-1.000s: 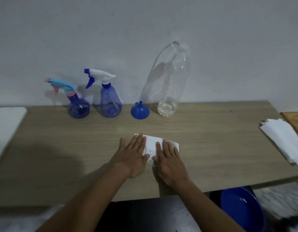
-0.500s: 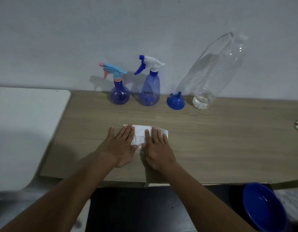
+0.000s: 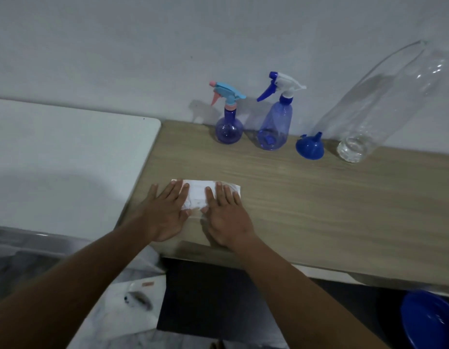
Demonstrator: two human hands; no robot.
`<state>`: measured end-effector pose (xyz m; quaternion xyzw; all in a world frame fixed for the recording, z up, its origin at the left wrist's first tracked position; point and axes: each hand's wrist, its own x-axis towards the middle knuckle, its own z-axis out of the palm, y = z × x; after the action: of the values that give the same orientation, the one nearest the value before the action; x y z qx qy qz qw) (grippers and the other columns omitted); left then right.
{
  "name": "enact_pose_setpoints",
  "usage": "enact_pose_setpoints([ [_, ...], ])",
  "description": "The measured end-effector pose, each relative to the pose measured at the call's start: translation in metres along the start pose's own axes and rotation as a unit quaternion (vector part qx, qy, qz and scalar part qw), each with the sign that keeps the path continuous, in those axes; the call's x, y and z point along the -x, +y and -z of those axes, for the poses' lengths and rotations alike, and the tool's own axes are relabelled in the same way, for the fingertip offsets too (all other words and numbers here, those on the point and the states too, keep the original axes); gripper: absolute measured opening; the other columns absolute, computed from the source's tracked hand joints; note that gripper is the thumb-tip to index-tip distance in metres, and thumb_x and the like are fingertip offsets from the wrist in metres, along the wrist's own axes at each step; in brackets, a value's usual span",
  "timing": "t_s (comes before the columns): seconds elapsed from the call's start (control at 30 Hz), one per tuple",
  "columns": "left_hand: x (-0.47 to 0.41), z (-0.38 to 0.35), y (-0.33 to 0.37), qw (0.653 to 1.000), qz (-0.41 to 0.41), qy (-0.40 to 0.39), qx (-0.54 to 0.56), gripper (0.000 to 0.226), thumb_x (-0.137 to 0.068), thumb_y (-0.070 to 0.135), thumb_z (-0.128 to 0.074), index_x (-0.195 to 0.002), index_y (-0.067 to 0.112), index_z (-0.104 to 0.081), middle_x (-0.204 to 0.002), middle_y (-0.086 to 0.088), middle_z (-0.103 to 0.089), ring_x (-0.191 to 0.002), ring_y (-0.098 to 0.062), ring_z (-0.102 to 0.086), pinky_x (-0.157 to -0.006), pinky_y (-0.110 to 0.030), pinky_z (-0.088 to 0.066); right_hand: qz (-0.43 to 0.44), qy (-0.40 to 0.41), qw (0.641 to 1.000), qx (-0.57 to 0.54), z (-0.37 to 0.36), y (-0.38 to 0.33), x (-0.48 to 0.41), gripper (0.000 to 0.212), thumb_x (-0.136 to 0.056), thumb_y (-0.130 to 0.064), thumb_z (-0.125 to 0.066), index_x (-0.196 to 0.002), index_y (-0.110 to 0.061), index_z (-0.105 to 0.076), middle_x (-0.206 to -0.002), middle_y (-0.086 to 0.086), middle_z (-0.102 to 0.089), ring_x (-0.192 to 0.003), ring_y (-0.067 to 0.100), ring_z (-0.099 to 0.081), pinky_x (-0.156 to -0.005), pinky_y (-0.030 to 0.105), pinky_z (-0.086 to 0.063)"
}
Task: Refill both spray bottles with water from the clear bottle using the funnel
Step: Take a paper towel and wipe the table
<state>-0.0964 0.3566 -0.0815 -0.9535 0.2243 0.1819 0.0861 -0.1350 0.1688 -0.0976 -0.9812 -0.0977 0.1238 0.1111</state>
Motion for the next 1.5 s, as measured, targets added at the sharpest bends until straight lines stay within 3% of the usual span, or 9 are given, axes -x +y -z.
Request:
enact_pose_setpoints([
  [0.3, 0.019, -0.002, 0.039, 1.000, -0.019, 0.001, -0.007, 0.099, -0.067, 0.070, 0.038, -0.154, 0.026, 0.019, -0.165, -0.006, 0.013, -0.155, -0.025, 0.005, -0.120, -0.058, 0.000, 0.001, -0.003, 1.000, -0.020, -0.004, 0.017, 0.046, 0.064, -0.106, -0.043, -0.009, -0.161, -0.011, 0.002, -0.169, 0.014, 0.007, -0.156, 0.028, 0.008, -0.124, 0.040, 0.006],
  [0.4, 0.016, 0.002, 0.060, 1.000, -0.026, 0.014, -0.004, 0.092, -0.086, 0.064, 0.026, -0.158, 0.021, -0.012, -0.163, -0.013, -0.019, -0.150, -0.032, -0.026, -0.113, -0.065, -0.024, 0.009, 0.012, 0.999, -0.029, -0.008, 0.035, 0.060, 0.085, -0.088, -0.049, 0.013, -0.160, -0.007, -0.001, -0.169, 0.015, 0.004, -0.156, 0.028, 0.006, -0.122, 0.037, 0.011],
  [0.53, 0.007, -0.005, 0.092, 1.000, -0.022, 0.016, 0.005, 0.069, -0.102, 0.052, -0.006, -0.148, 0.014, -0.041, -0.147, -0.019, -0.050, -0.131, -0.037, -0.055, -0.095, -0.066, -0.047, 0.013, 0.034, 0.999, -0.039, -0.010, 0.067, 0.079, 0.087, -0.087, -0.048, 0.010, -0.160, -0.004, -0.007, -0.168, 0.017, -0.003, -0.156, 0.030, -0.001, -0.117, 0.036, 0.013],
  [0.7, 0.003, -0.003, 0.143, 0.999, -0.025, 0.042, -0.007, 0.069, -0.102, 0.051, -0.007, -0.150, 0.014, -0.041, -0.150, -0.019, -0.047, -0.135, -0.037, -0.051, -0.098, -0.064, -0.045, 0.012, 0.034, 0.999, -0.033, -0.003, 0.111, 0.105, 0.088, -0.086, -0.049, 0.014, -0.160, -0.006, -0.004, -0.168, 0.015, 0.001, -0.157, 0.029, 0.002, -0.120, 0.037, 0.012],
  [0.87, -0.003, 0.004, 0.202, 0.999, -0.025, 0.040, 0.010, 0.071, -0.102, 0.052, -0.004, -0.149, 0.015, -0.042, -0.150, -0.019, -0.047, -0.136, -0.035, -0.050, -0.101, -0.064, -0.042, 0.006, 0.057, 0.998, -0.019, 0.000, 0.163, 0.136, 0.075, -0.098, -0.045, -0.005, -0.157, -0.002, -0.023, -0.165, 0.019, -0.020, -0.154, 0.034, -0.018, -0.120, 0.041, -0.001],
  [0.93, -0.007, 0.006, 0.228, 0.998, -0.023, 0.045, 0.022, 0.069, -0.102, 0.052, -0.009, -0.150, 0.015, -0.041, -0.151, -0.018, -0.046, -0.137, -0.035, -0.048, -0.104, -0.063, -0.040, 0.007, 0.049, 0.999, -0.017, 0.004, 0.185, 0.148, 0.076, -0.097, -0.045, -0.002, -0.158, -0.002, -0.019, -0.166, 0.019, -0.016, -0.155, 0.033, -0.014, -0.122, 0.041, -0.001],
  [1.13, -0.016, 0.014, 0.302, 0.997, -0.020, 0.055, 0.047, 0.080, -0.083, 0.058, 0.015, -0.157, 0.028, 0.012, -0.166, -0.006, 0.010, -0.155, -0.023, 0.006, -0.123, -0.055, 0.001, 0.004, 0.052, 0.999, -0.009, 0.011, 0.246, 0.183, 0.073, -0.099, -0.043, -0.008, -0.156, -0.001, -0.025, -0.164, 0.021, -0.022, -0.154, 0.034, -0.019, -0.123, 0.045, -0.009],
  [1.27, -0.018, 0.025, 0.345, 0.997, -0.027, 0.040, 0.054, 0.078, -0.084, 0.060, 0.016, -0.156, 0.029, 0.018, -0.166, -0.004, 0.017, -0.153, -0.020, 0.016, -0.123, -0.055, 0.005, 0.002, 0.048, 0.999, -0.009, 0.017, 0.284, 0.207, 0.078, -0.096, -0.048, 0.003, -0.159, -0.004, -0.014, -0.168, 0.017, -0.010, -0.156, 0.030, -0.006, -0.127, 0.045, -0.006],
  [1.5, -0.019, 0.040, 0.403, 0.997, -0.051, 0.018, 0.055, 0.063, -0.103, 0.052, -0.006, -0.155, 0.029, 0.020, -0.164, -0.003, 0.023, -0.152, -0.019, 0.021, -0.122, -0.055, 0.008, -0.020, 0.049, 0.999, 0.000, 0.019, 0.335, 0.244, 0.072, -0.102, -0.047, -0.005, -0.158, -0.004, -0.021, -0.166, 0.018, -0.018, -0.155, 0.031, -0.013, -0.125, 0.048, -0.015],
])
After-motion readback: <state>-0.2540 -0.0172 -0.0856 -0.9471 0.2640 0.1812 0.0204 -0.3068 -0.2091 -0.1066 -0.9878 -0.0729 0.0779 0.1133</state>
